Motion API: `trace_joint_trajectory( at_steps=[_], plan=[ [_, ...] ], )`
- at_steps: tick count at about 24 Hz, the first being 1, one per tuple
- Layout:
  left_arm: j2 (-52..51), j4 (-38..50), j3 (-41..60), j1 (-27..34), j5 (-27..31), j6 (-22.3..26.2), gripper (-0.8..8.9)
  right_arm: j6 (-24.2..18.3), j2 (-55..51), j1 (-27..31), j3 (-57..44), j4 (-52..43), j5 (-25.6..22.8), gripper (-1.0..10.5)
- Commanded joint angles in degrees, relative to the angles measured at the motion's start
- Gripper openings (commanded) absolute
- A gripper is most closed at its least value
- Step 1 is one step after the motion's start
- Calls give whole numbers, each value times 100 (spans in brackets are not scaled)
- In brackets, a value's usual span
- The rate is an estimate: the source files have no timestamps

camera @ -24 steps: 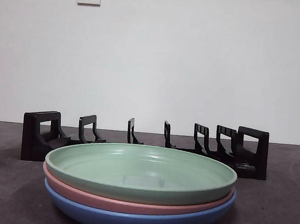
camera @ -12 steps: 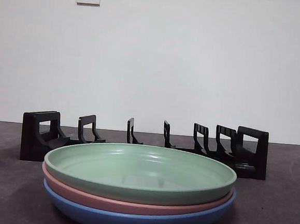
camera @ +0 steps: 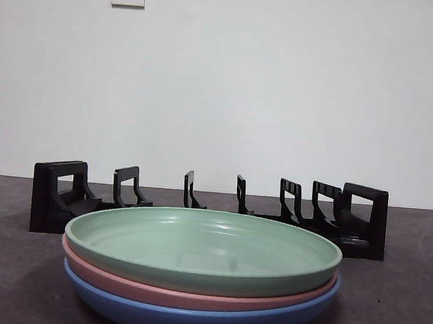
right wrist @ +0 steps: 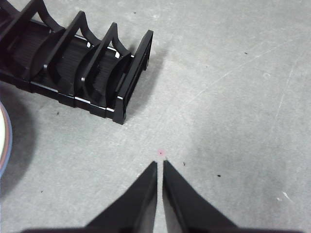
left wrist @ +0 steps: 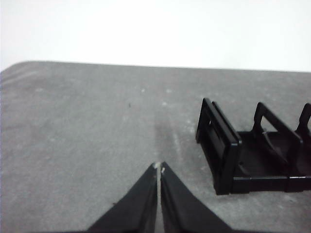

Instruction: Place the plate

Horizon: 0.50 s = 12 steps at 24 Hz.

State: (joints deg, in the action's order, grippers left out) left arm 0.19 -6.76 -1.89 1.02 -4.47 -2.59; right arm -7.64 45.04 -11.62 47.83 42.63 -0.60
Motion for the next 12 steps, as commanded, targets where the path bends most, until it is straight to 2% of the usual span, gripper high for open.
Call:
trace_joint_trajectory(
  at_steps=[1, 12],
  plan=[
    [-2, 98, 118, 11, 20, -46, 7, 61, 13, -24, 26, -55, 17, 15],
    [4, 68, 118, 0, 9, -90, 7, 61, 7, -24, 26, -63, 17, 15]
  ],
)
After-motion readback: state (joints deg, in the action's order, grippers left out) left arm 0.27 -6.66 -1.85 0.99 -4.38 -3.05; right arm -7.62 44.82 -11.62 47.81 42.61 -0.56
